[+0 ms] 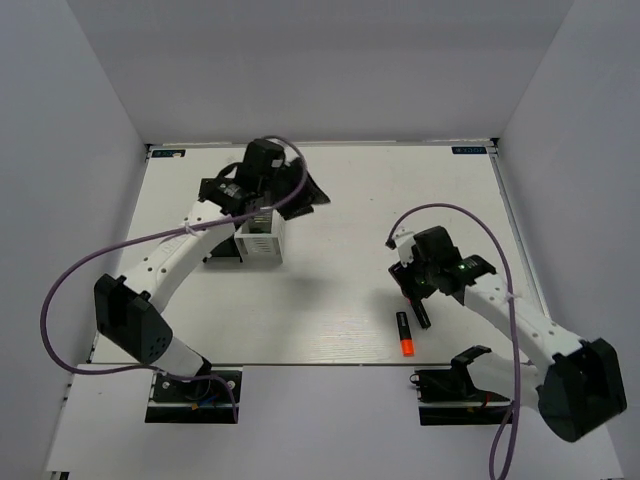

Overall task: Sort the stationery into containers
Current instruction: Pick up the pen from the center of the board, then place the pen in the storage box.

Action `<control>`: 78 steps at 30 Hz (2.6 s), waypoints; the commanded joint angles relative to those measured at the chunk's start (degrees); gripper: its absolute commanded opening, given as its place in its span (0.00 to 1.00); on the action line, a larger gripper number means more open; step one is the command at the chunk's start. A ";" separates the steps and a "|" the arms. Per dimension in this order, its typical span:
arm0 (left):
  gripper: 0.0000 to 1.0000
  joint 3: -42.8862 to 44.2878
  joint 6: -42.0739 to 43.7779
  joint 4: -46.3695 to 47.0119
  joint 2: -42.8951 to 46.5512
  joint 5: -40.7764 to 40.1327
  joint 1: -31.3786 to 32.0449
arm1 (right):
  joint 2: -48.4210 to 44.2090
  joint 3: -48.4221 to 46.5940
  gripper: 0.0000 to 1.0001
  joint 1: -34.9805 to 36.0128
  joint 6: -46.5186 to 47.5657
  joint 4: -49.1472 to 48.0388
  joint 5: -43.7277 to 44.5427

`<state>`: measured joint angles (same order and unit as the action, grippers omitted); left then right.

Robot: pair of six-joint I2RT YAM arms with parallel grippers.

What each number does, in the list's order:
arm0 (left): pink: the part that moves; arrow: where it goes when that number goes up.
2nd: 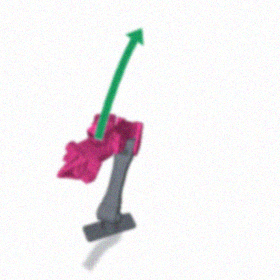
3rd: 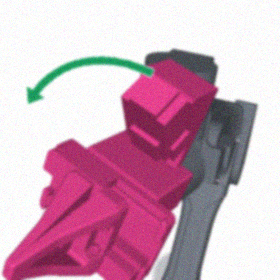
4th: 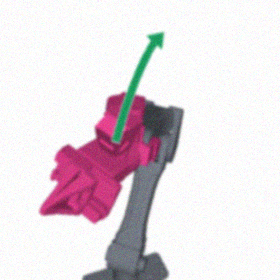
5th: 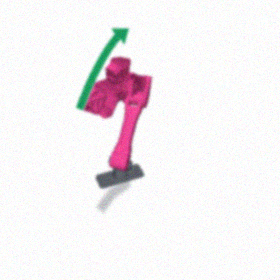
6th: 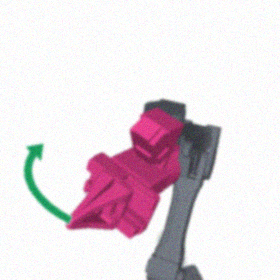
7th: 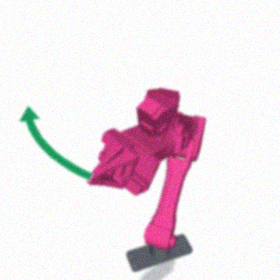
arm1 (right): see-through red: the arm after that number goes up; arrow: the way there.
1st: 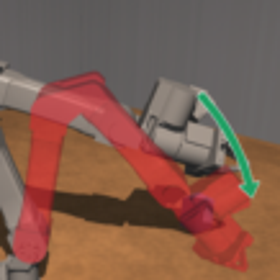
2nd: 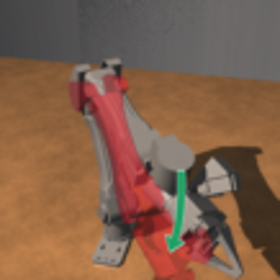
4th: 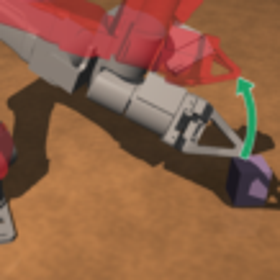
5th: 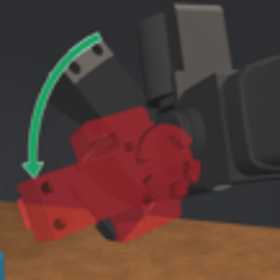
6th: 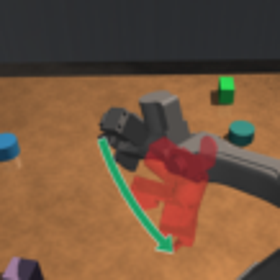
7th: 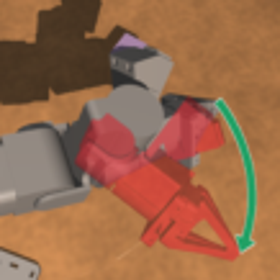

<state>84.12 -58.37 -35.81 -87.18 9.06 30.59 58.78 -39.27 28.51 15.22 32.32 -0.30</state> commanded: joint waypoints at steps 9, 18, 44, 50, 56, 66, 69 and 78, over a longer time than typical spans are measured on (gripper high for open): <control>0.69 -21.15 44.22 -12.80 18.87 -9.41 13.27 | 12.92 -5.03 0.69 -0.21 -2.74 0.65 7.50; 0.69 -34.71 42.20 -9.28 36.98 -9.50 13.18 | 18.03 -4.86 0.54 -0.56 -4.41 0.91 7.93; 0.50 -38.76 35.62 -12.35 48.06 -33.22 13.01 | 35.04 -35.32 0.00 -2.41 5.52 13.10 -27.19; 0.50 -39.99 33.50 -12.44 49.21 -36.48 13.27 | 49.48 -67.14 0.00 1.98 6.92 17.61 -34.59; 0.50 -36.75 32.27 -15.16 46.14 -37.36 13.18 | 54.51 -75.45 0.00 6.29 8.25 -0.64 -43.56; 0.50 -35.51 30.77 -16.48 45.43 -38.07 13.18 | 59.51 -71.11 0.00 10.24 -7.75 -38.09 -49.71; 0.50 -36.21 30.24 -16.66 45.43 -37.89 13.27 | 61.53 -69.63 0.00 11.30 -11.70 -46.43 -52.35; 0.50 -37.62 30.33 -15.96 45.96 -36.13 13.18 | 70.06 -74.29 0.00 12.88 -12.41 -47.17 -51.74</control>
<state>46.83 -27.94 -52.10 -41.89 -27.64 43.83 127.92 -110.74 41.01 3.70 -10.09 -51.24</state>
